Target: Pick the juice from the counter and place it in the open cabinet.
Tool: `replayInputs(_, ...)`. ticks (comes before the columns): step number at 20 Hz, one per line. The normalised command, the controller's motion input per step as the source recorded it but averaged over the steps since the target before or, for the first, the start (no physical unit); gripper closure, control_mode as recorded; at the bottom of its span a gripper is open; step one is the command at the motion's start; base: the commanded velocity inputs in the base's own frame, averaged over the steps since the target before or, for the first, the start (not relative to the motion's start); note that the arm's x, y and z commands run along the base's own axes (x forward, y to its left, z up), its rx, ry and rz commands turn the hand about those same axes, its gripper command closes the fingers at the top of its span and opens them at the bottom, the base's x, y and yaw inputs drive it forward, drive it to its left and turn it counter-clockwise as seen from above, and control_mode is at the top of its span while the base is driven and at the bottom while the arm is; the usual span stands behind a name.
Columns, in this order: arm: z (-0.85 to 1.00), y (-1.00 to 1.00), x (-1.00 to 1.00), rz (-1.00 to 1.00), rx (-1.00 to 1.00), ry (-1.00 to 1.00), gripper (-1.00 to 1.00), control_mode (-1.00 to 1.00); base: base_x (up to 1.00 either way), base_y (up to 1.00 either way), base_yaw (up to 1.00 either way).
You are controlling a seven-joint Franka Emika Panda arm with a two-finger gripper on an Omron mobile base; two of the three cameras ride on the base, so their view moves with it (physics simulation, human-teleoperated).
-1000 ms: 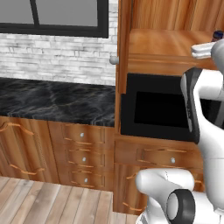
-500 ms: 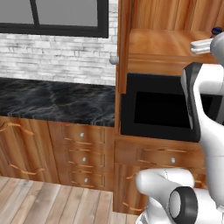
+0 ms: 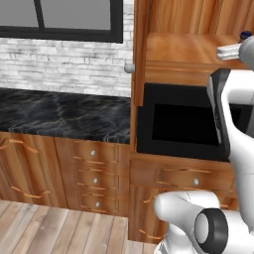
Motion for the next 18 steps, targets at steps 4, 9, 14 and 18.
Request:
replayInputs(4, 0.0, -0.22, 0.02, 0.0, 0.16, 0.01, 1.0, -1.0, 0.0, 0.0, 0.0)
replayInputs(9, 0.0, -0.21, 0.0, 0.0, 0.2, 0.0, 1.0, -1.0, 0.0, 0.0, 0.0)
replayInputs(14, 0.0, 0.0, 0.0, 0.0, 0.02, 0.0, 1.0, -1.0, 0.0, 0.0, 0.0)
replayInputs(18, 0.0, 0.0, 0.14, 0.0, 0.0, 0.0, 1.0, -1.0, 0.0, 0.0, 0.0)
